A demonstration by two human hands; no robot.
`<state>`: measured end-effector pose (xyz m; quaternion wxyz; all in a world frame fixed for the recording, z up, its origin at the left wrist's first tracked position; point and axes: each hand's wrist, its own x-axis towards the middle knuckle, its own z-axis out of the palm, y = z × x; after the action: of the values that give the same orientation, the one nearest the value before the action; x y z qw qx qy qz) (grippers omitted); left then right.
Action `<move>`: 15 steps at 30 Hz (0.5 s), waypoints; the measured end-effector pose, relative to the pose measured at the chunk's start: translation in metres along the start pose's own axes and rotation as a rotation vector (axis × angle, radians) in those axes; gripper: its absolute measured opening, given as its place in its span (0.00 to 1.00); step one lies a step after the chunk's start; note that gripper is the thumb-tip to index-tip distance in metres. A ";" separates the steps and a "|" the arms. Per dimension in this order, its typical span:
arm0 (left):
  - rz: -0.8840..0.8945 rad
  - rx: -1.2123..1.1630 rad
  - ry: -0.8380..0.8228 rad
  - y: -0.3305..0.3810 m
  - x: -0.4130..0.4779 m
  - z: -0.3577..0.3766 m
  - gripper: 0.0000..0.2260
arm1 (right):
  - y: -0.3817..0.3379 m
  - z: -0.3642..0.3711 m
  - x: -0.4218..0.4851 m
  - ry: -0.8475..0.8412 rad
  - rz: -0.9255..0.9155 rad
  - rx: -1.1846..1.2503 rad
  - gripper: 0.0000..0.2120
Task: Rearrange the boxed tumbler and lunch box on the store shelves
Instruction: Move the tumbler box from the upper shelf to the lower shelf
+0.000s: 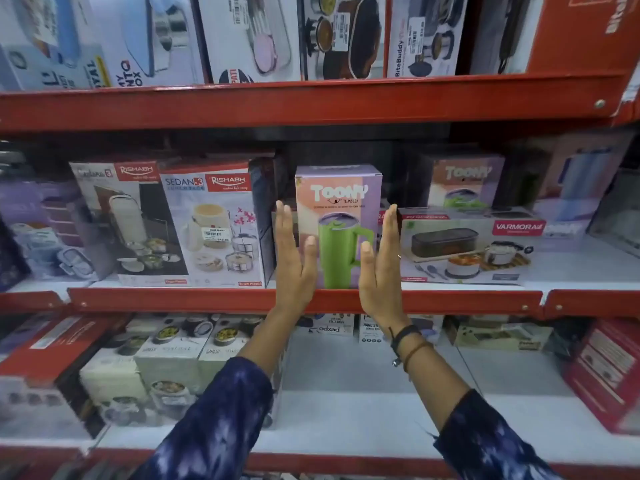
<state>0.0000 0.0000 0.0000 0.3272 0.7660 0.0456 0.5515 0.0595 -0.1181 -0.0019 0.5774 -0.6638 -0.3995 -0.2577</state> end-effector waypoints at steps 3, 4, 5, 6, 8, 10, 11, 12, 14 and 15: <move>-0.199 -0.015 -0.067 -0.010 0.005 -0.001 0.28 | 0.004 0.003 0.010 -0.045 0.210 0.048 0.29; -0.218 0.014 -0.091 -0.011 0.005 -0.004 0.28 | 0.007 0.003 0.014 -0.070 0.254 0.055 0.29; -0.221 0.024 -0.096 -0.013 0.007 -0.005 0.28 | 0.011 0.003 0.017 -0.077 0.278 0.022 0.29; -0.209 0.017 -0.096 -0.011 0.008 -0.006 0.27 | 0.014 0.001 0.019 -0.072 0.287 -0.002 0.29; -0.183 -0.008 -0.093 -0.013 0.013 -0.008 0.24 | 0.019 -0.002 0.023 -0.063 0.304 -0.023 0.29; -0.194 -0.031 -0.092 -0.014 0.013 -0.009 0.22 | 0.020 -0.006 0.023 -0.040 0.305 -0.012 0.29; -0.194 -0.049 -0.090 -0.013 0.012 -0.009 0.22 | 0.018 -0.009 0.021 -0.026 0.294 0.000 0.29; -0.189 -0.069 -0.077 -0.008 0.009 -0.010 0.21 | 0.016 -0.011 0.019 -0.010 0.277 0.018 0.29; -0.182 -0.132 -0.055 0.003 0.005 -0.012 0.21 | 0.010 -0.019 0.016 0.026 0.230 0.065 0.28; -0.182 -0.161 -0.041 0.011 0.004 -0.014 0.21 | 0.006 -0.023 0.014 0.048 0.208 0.084 0.28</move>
<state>-0.0134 -0.0004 0.0115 0.4374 0.7411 0.0640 0.5054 0.0749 -0.1372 0.0111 0.6377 -0.6705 -0.3250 -0.1953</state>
